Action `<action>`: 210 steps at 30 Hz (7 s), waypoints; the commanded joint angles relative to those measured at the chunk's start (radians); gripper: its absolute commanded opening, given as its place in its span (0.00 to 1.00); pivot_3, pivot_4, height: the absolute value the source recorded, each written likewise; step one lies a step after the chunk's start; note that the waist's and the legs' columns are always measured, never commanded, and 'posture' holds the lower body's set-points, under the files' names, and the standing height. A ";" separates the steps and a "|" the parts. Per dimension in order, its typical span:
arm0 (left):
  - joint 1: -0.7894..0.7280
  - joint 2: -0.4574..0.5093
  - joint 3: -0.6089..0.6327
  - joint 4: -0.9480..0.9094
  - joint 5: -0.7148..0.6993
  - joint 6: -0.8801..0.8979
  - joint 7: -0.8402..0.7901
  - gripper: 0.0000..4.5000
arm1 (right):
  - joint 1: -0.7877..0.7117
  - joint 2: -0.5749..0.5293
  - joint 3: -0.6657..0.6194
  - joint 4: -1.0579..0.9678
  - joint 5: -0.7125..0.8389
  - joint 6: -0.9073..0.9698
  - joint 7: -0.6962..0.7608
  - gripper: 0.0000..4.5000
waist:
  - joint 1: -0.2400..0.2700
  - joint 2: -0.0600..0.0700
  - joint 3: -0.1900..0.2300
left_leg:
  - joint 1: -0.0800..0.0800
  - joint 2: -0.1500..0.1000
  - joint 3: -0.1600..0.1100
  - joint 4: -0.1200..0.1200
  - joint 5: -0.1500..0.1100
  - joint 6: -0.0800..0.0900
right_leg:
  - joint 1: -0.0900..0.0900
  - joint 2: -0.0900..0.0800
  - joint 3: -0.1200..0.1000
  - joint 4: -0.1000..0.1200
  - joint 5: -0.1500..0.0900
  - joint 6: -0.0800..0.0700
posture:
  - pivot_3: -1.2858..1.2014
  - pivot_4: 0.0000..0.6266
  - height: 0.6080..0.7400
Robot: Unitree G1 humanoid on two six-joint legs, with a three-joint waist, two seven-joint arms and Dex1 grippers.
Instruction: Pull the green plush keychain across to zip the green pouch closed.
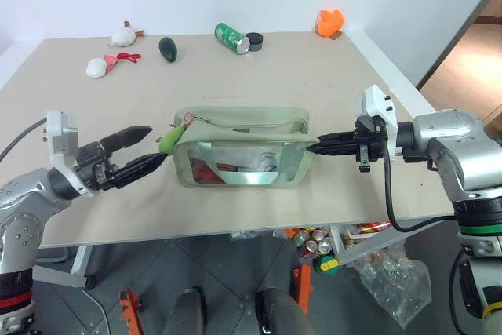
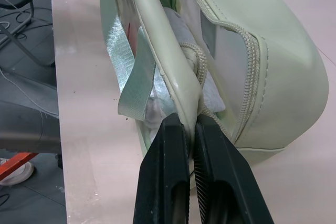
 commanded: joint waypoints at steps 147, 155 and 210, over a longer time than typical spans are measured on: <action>-0.126 -0.115 -0.192 0.018 0.162 -0.058 0.034 0.00 | -0.282 0.179 0.189 -0.243 -0.166 -0.089 -0.230 0.96 | 0.005 -0.002 -0.001 | -0.002 -0.001 0.004 0.002 0.000 0.000 | -0.001 -0.001 0.006 -0.001 0.004 0.005 | 0.52 0.24 1.00; -0.142 -0.126 -0.208 0.036 0.174 -0.070 0.027 0.00 | -0.308 0.254 0.203 -0.213 -0.180 -0.108 -0.214 0.96 | 0.010 -0.002 -0.001 | -0.002 -0.002 0.004 0.003 0.000 0.000 | -0.001 -0.001 0.007 -0.001 0.004 0.005 | 0.52 0.24 1.00; -0.154 -0.164 -0.225 0.071 0.202 -0.100 0.025 0.00 | -0.102 -0.309 0.136 0.307 -0.635 -0.557 -0.283 0.01 | 0.011 -0.002 -0.001 | -0.001 -0.008 0.007 0.002 -0.001 0.002 | -0.001 -0.009 0.008 -0.003 0.002 0.008 | 0.52 0.24 1.00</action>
